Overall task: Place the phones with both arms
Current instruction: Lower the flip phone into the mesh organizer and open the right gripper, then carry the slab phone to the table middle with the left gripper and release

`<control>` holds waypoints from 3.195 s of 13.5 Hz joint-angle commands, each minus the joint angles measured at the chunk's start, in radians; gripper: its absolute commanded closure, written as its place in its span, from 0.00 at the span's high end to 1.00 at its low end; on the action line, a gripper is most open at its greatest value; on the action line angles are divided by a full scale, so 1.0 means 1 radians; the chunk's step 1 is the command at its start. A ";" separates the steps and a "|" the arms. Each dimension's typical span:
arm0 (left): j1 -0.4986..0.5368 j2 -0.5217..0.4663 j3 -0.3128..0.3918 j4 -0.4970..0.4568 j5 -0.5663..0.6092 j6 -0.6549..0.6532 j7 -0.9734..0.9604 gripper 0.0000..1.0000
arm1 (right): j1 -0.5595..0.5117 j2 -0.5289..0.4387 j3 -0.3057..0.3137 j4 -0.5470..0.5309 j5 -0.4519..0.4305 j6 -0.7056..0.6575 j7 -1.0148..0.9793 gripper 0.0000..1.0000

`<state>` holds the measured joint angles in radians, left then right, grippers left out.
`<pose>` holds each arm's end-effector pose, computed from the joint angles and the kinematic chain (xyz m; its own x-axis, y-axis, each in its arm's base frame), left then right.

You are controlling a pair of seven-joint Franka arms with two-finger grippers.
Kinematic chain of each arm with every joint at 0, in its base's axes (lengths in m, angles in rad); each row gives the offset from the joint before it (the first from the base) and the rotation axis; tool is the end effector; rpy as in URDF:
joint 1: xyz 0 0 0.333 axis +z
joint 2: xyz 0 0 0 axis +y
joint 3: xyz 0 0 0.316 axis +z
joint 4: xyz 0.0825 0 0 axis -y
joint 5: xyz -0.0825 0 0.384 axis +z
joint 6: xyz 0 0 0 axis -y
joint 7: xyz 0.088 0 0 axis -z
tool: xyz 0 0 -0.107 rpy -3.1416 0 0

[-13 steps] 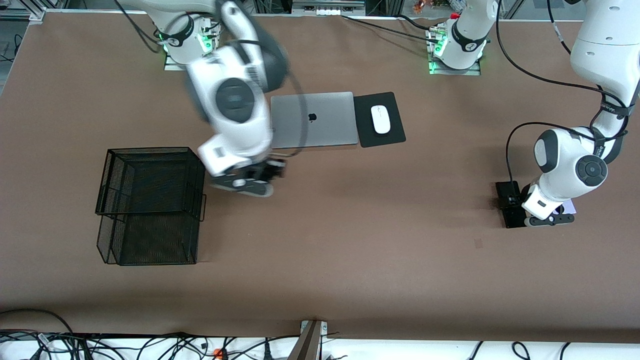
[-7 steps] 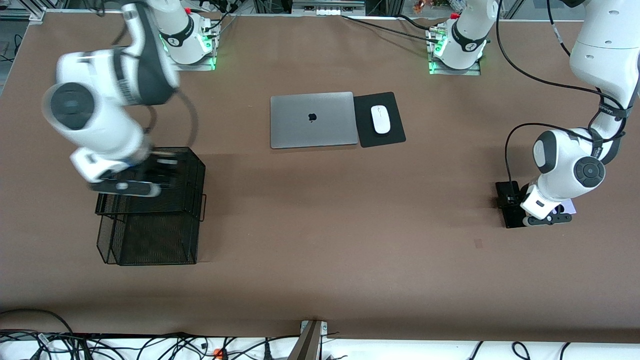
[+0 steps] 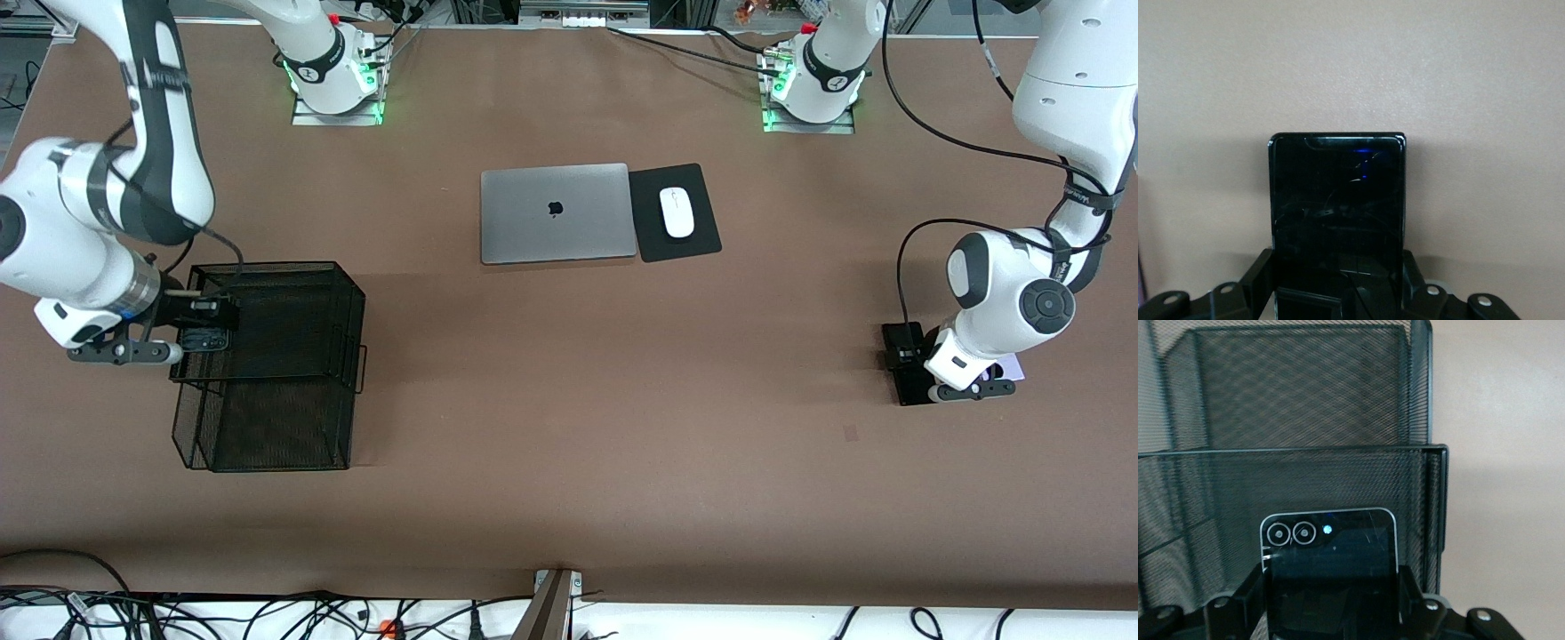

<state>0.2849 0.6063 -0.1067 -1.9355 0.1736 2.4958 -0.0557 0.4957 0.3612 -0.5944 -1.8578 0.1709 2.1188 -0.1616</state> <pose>0.6063 0.1097 0.1663 0.9930 0.1112 -0.0395 0.1096 -0.9932 -0.0402 0.6212 -0.0305 0.3527 0.9992 -0.0034 -0.0388 -0.0014 -0.9987 0.0510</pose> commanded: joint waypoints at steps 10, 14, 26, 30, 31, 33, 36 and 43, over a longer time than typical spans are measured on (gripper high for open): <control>-0.010 -0.102 -0.249 0.368 -0.022 -0.649 0.002 0.34 | -0.043 0.068 0.007 0.022 0.047 -0.007 0.016 1.00; -0.093 -0.093 -0.324 0.383 -0.052 -0.647 -0.058 0.34 | -0.034 0.054 0.008 0.124 0.045 -0.107 0.046 1.00; -0.642 0.191 -0.306 0.543 -0.101 -0.237 -0.772 0.34 | 0.044 0.033 0.016 0.463 0.030 -0.474 0.241 1.00; -0.849 0.279 -0.150 0.544 -0.103 -0.043 -0.909 0.34 | 0.073 0.033 0.021 0.463 0.030 -0.471 0.307 1.00; -0.906 0.294 -0.101 0.544 -0.103 -0.028 -0.927 0.34 | 0.076 0.033 0.021 0.463 0.030 -0.468 0.307 1.00; -0.946 0.300 -0.070 0.544 -0.105 -0.017 -0.932 0.34 | 0.077 0.033 0.021 0.463 0.030 -0.468 0.306 1.00; -0.946 0.299 -0.070 0.544 -0.103 -0.015 -0.932 0.99 | 0.075 0.035 0.018 0.463 0.032 -0.467 0.304 1.00; -0.895 0.169 -0.041 0.543 -0.094 -0.247 -0.923 1.00 | 0.075 0.041 0.019 0.463 0.032 -0.459 0.307 1.00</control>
<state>-0.6375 0.8607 -0.1721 -1.3767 0.0713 2.4083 -0.9809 0.5755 0.3965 -0.5792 -1.4100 0.2018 1.6667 0.1287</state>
